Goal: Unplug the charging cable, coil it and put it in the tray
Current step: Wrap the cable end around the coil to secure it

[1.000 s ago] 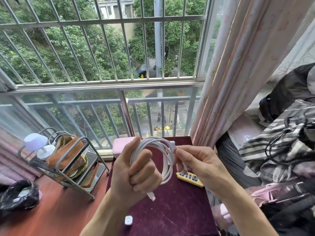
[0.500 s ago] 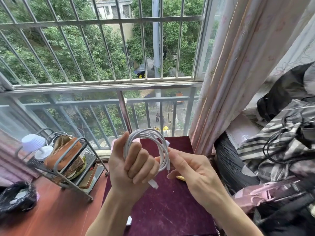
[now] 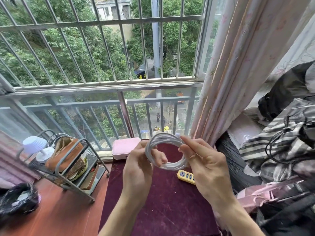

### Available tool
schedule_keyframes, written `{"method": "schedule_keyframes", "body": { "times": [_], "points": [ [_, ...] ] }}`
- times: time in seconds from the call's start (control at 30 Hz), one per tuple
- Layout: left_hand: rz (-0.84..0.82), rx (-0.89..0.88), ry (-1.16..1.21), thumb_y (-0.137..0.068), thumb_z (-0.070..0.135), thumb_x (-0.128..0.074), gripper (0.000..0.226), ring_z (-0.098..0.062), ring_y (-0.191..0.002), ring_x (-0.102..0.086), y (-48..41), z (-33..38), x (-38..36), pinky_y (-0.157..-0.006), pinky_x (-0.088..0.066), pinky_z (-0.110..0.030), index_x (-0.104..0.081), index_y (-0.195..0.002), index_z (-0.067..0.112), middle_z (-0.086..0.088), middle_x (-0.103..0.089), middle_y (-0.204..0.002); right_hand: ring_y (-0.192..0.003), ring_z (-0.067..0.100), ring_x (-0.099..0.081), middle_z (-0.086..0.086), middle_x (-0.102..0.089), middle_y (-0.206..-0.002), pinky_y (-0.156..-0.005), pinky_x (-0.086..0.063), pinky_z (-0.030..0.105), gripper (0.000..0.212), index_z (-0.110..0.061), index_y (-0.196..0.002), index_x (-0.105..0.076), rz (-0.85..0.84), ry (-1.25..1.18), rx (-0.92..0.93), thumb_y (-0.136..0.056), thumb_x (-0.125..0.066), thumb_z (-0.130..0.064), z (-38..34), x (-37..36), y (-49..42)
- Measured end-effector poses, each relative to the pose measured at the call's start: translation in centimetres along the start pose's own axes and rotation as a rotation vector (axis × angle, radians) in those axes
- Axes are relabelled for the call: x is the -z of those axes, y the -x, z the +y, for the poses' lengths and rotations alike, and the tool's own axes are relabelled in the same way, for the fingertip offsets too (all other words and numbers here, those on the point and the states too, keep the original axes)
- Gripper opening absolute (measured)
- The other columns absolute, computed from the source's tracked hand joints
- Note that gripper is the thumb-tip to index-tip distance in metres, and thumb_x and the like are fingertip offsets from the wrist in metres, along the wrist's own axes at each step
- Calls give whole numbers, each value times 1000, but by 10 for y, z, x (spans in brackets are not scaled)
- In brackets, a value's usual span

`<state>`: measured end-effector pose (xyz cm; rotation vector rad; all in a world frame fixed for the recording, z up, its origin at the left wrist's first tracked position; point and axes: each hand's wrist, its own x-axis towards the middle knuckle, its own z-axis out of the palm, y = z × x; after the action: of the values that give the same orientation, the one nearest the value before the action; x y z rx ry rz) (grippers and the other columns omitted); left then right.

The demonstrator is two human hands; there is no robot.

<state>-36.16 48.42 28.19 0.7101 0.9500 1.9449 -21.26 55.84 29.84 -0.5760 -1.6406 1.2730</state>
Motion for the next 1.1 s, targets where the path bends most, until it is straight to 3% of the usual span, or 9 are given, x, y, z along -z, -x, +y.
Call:
{"method": "schedule_keyframes", "body": {
  "times": [0.13, 0.27, 0.33, 0.4, 0.5, 0.53, 0.67, 0.8, 1.1],
  "points": [
    [-280, 133, -350, -97, 33, -34, 50, -30, -75, -66, -8, 31, 17, -79, -50, -33, -76, -92, 7, -22, -65, -71, -95, 9, -67, -8, -71, -106, -83, -50, 13, 35, -13, -137, -72, -176, 365, 318, -102, -69, -15, 7, 21, -3],
    [-484, 141, -826, -96, 65, -47, 60, -7, -65, -62, -12, 61, 8, -68, -44, -17, -75, -83, 13, 4, -67, -66, -105, 18, -65, -1, -73, -111, -91, -51, 20, 44, -11, -141, -68, -267, 555, 551, -98, -72, -4, 6, 28, -6],
    [-522, 111, -942, -94, 71, -49, 59, -19, -57, -55, -9, 63, 1, -57, -41, -31, -77, -83, 20, -4, -62, -63, -104, 21, -65, 1, -73, -109, -87, -52, 20, 42, -11, -141, -68, -274, 562, 589, -100, -71, -5, 3, 27, -6],
    [-511, 60, -932, -96, 66, -51, 54, -30, -53, -44, -5, 61, -7, -51, -35, -40, -77, -87, 20, -15, -51, -60, -105, 19, -66, -1, -72, -109, -85, -53, 21, 35, -13, -138, -71, -258, 512, 553, -103, -69, -13, -1, 27, -7],
    [-467, -35, -896, -99, 57, -52, 45, -20, -52, -52, -1, 55, -10, -58, -46, -22, -75, -82, 22, 4, -58, -58, -106, 9, -72, -16, -75, -112, -88, -51, 14, 31, -26, -130, -76, -250, 356, 323, -100, -72, -32, -10, 28, -6],
    [-461, -42, -916, -99, 58, -52, 48, -28, -54, -56, -1, 54, -9, -67, -58, -45, -74, -82, 19, -4, -62, -60, -105, 7, -74, -17, -77, -110, -89, -52, 13, 33, -32, -131, -76, -274, 255, 179, -99, -70, -41, -13, 28, -7],
    [-514, -135, -1107, -100, 60, -49, 61, -18, -49, -46, 3, 47, -9, -51, -32, -24, -69, -75, 9, -2, -50, -55, -105, 19, -81, 1, -84, -112, -86, -64, 29, 47, -35, -127, -72, -268, -147, -194, -87, -77, -59, -23, 23, -15],
    [-541, -140, -1219, -100, 60, -46, 59, -17, -63, -50, 6, 40, -6, -64, -34, -16, -70, -76, 12, -1, -58, -62, -99, 19, -82, 6, -86, -102, -83, -62, 23, 47, -40, -123, -64, -200, -186, -223, -82, -83, -53, -24, 15, -22],
    [-615, 82, -1077, -95, 61, -57, 39, -2, -57, -41, 5, 42, 2, -53, -33, -23, -56, -79, 26, 15, -48, -64, -90, 17, -82, 2, -86, -96, -75, -60, 18, 10, -32, -101, -79, -96, -88, -119, -91, -77, -36, -33, 12, -30]
  ]
}}
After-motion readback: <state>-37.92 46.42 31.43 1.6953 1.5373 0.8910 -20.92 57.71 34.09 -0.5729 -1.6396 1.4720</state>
